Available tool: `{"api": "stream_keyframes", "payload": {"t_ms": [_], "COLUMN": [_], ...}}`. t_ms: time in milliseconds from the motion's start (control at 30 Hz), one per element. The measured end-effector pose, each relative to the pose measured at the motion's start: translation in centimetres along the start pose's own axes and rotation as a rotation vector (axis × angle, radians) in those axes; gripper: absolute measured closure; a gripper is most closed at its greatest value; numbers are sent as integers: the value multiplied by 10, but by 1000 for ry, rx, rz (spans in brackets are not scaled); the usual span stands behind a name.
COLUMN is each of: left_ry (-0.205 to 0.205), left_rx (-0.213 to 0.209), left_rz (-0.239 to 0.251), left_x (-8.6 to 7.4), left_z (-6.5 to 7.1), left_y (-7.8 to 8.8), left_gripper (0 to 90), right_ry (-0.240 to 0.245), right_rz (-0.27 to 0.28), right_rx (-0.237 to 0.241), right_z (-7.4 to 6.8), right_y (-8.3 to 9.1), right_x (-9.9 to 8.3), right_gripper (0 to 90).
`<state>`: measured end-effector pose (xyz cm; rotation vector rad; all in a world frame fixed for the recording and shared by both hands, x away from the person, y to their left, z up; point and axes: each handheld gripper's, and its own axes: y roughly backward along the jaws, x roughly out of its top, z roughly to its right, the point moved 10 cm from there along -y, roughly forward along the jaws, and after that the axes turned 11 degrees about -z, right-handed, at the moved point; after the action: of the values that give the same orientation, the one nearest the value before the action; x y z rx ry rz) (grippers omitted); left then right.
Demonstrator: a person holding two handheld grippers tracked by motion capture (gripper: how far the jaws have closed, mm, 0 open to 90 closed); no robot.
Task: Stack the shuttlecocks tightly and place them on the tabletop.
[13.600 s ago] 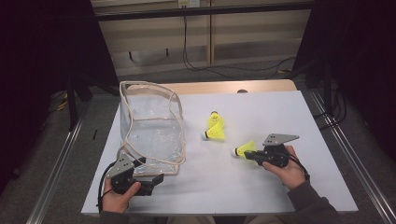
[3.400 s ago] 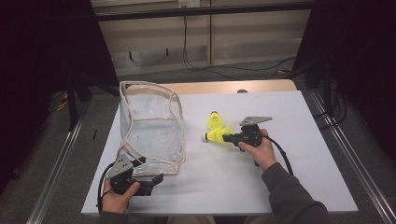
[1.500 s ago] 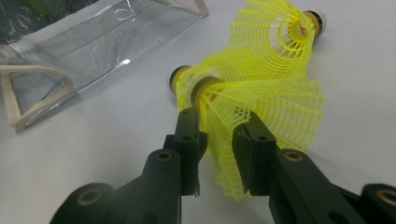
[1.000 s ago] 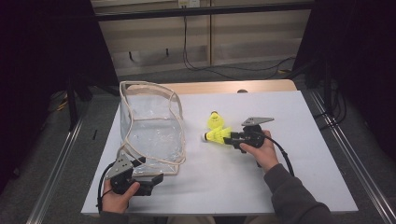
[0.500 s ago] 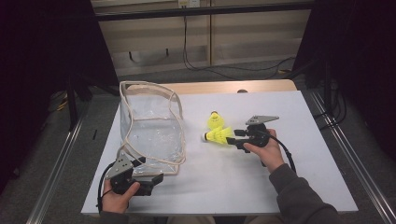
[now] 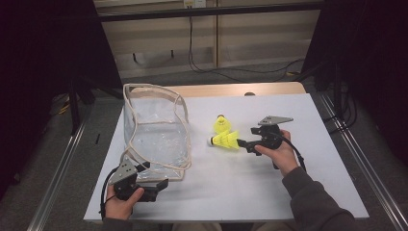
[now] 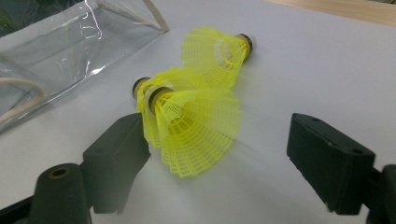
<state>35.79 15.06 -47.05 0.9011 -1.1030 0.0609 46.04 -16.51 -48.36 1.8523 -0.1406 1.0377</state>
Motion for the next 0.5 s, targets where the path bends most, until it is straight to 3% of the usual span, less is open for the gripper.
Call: {"api": "stream_keyframes", "payload": {"t_ms": [500], "left_ry": [4], "left_rx": [-1], "left_rz": [2], "left_x": [0], "left_z": [0], "left_y": [0], "left_gripper": [39], "right_ry": [-5], "right_rz": [12], "right_rx": [-23], "right_z": [6], "right_y": [6], "right_x": [22], "right_gripper": [81]}}
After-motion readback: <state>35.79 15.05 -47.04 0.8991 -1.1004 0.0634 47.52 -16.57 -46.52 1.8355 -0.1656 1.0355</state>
